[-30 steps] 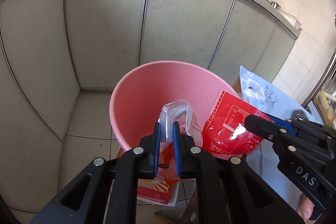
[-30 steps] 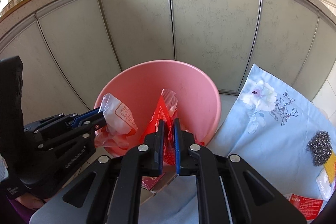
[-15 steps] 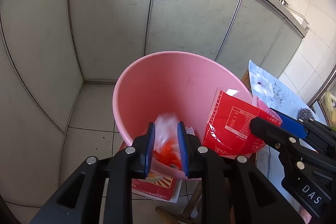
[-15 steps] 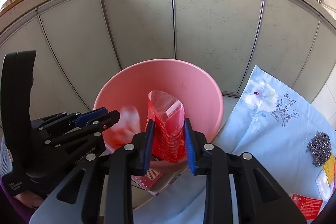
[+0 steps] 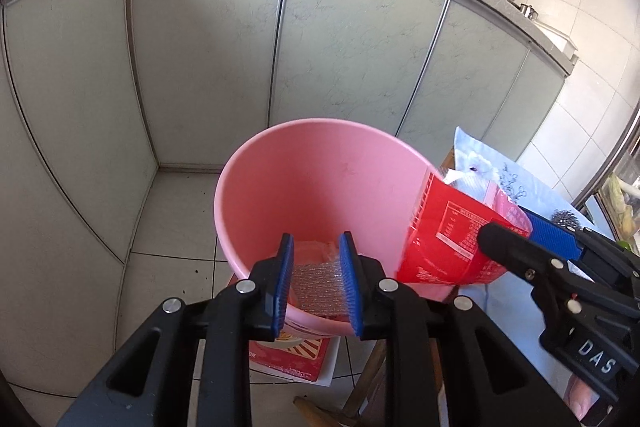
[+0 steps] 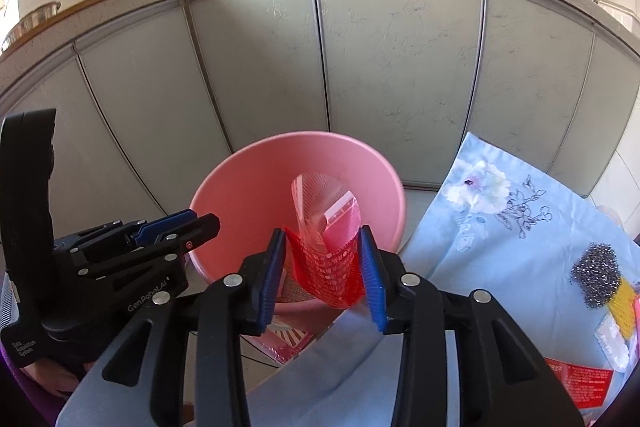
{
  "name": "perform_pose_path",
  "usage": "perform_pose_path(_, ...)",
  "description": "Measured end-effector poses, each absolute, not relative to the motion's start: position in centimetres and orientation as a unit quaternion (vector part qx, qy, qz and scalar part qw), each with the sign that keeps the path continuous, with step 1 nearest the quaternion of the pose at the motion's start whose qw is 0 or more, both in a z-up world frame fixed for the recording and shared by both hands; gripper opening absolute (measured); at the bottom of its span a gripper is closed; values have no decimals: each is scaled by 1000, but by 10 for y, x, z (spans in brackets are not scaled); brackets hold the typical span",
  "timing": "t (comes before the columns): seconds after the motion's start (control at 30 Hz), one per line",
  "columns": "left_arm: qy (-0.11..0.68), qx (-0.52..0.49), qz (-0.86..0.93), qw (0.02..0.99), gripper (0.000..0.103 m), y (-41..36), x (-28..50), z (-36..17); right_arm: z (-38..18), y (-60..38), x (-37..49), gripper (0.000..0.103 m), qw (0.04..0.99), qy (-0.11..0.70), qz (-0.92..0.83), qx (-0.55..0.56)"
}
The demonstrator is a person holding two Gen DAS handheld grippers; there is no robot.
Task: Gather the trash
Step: 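Carry the bag and red packet over the pink bin and open both tools, then move both tools back over the red box and pink paper packet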
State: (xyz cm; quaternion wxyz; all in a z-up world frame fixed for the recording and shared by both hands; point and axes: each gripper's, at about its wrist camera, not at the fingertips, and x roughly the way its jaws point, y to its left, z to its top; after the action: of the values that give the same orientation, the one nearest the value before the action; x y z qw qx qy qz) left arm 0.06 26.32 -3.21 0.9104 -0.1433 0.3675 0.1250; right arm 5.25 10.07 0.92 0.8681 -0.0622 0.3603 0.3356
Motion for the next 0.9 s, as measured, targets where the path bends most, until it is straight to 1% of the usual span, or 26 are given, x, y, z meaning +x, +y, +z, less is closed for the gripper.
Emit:
perform_pose_path(0.4, 347, -125, 88, 925, 23, 233, -20, 3, 44, 25, 42, 38, 891, 331, 312, -8)
perform_pose_path(0.43, 346, -120, 80, 927, 24, 227, -21, 6, 46, 14, 40, 38, 894, 329, 304, -5)
perform_pose_path(0.47, 345, -115, 73, 929, 28, 220, -22, 8, 46, 4, 38, 38, 896, 329, 298, -3)
perform_pose_path(0.53, 343, -103, 62, 932, 30, 209, -22, 11, 46, -16, 33, 38, 901, 327, 284, -1)
perform_pose_path(0.67, 349, -85, 35, 933, 30, 185, -21, 13, 41, -59, 19, 38, 912, 327, 248, -2)
perform_pose_path(0.9, 370, -63, -14, 927, 30, 138, -10, 4, 18, -117, 1, 39, 915, 353, 196, 7)
